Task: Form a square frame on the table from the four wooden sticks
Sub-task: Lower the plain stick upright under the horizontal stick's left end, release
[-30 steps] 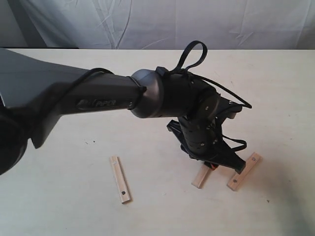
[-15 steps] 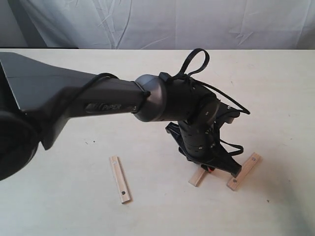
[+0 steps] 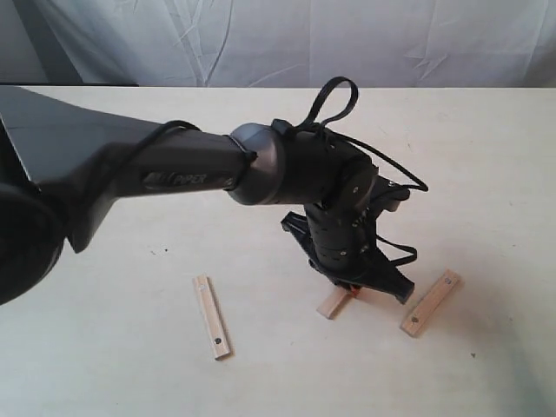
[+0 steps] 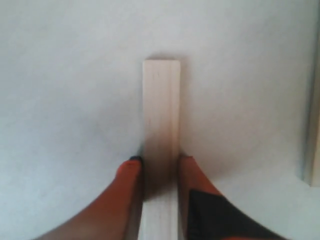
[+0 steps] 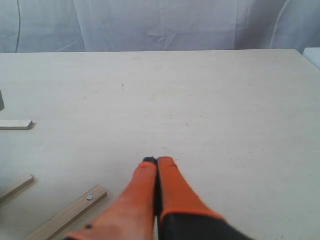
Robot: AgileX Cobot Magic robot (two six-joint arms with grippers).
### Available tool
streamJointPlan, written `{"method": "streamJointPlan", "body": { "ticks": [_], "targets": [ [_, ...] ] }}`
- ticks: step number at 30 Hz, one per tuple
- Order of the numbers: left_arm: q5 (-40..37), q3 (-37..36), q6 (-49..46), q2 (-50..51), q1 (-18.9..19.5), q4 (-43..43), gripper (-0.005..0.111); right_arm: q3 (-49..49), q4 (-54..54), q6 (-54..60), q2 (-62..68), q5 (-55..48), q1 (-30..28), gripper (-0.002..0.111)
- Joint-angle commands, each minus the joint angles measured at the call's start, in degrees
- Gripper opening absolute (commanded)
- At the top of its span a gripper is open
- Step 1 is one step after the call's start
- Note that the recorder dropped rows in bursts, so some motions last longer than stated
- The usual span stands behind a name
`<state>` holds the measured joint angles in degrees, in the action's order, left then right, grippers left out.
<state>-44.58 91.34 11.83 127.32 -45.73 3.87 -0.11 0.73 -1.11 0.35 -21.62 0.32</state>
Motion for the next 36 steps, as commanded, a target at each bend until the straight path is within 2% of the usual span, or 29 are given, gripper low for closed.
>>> {"method": "streamJointPlan", "body": {
  "ticks": [1, 10, 14, 23, 36],
  "targets": [
    [-0.75, 0.07, 4.94, -3.35, 2.69, -1.4, 0.0, 0.11, 0.01, 0.07, -0.35, 0.77, -0.32, -0.001],
    [-5.59, 0.07, 22.26, -8.68, 7.42, -17.27, 0.0, 0.11, 0.01, 0.07, -0.35, 0.77, -0.32, -0.001],
    [-3.99, -0.06, 25.63, -8.19, 9.21, -16.02, 0.0, 0.11, 0.01, 0.07, -0.35, 0.77, -0.32, -0.001],
    [-2.25, -0.19, 25.63, -7.32, 13.67, -11.75, 0.0, 0.11, 0.01, 0.07, -0.35, 0.77, -0.32, -0.001],
    [-1.24, -0.32, 25.5, -1.78, 14.16, -10.04, 0.0, 0.11, 0.01, 0.07, -0.35, 0.67, -0.32, -0.001]
  ]
}}
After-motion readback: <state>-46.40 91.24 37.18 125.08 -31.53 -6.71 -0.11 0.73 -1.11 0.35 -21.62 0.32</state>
